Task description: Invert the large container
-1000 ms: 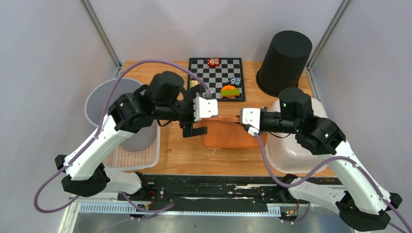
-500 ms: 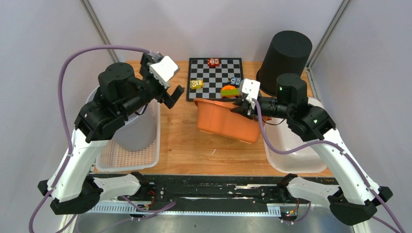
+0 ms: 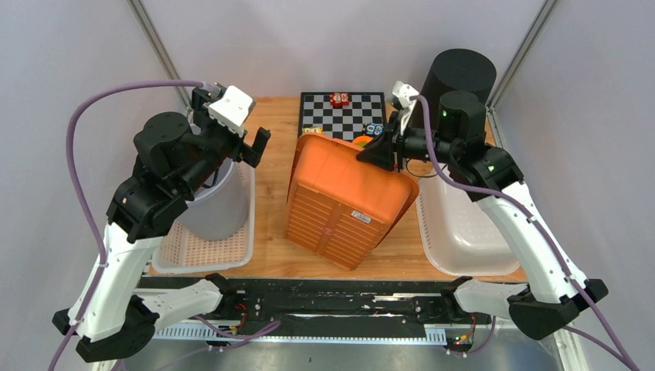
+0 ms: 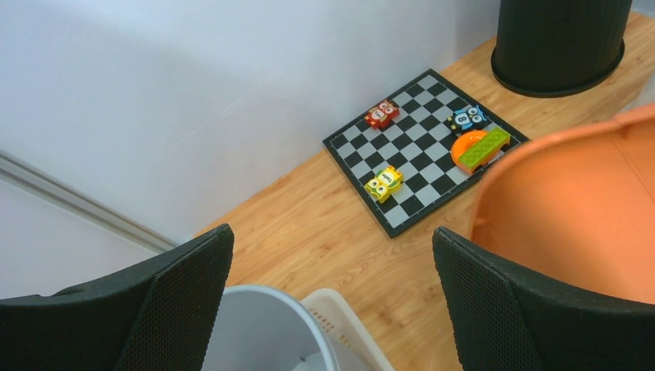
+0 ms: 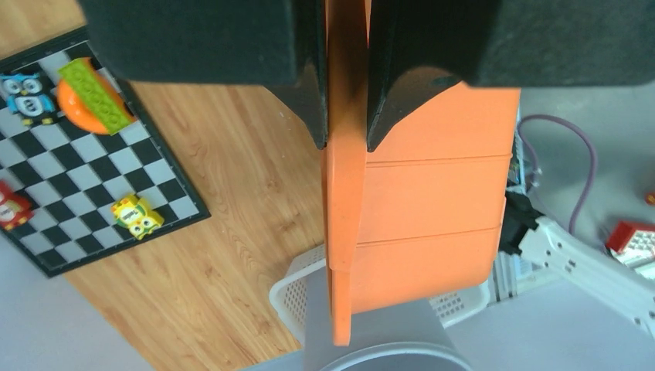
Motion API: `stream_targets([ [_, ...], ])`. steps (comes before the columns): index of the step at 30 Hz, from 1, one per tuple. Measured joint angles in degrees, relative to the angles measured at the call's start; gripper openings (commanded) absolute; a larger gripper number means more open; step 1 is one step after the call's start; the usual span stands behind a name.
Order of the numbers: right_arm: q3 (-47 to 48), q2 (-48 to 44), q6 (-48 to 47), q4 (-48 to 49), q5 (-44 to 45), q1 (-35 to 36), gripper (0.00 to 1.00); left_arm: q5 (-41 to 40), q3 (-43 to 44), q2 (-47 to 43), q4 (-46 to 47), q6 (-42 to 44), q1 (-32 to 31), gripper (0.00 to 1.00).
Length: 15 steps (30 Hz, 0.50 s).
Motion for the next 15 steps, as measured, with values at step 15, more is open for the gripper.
stream_targets([
  [15, -10.38, 2.12, 20.09, 7.65, 10.6, -14.12, 0.02, -0.39, -3.67, -1.4, 1.29, 0.79, 0.28, 1.0],
])
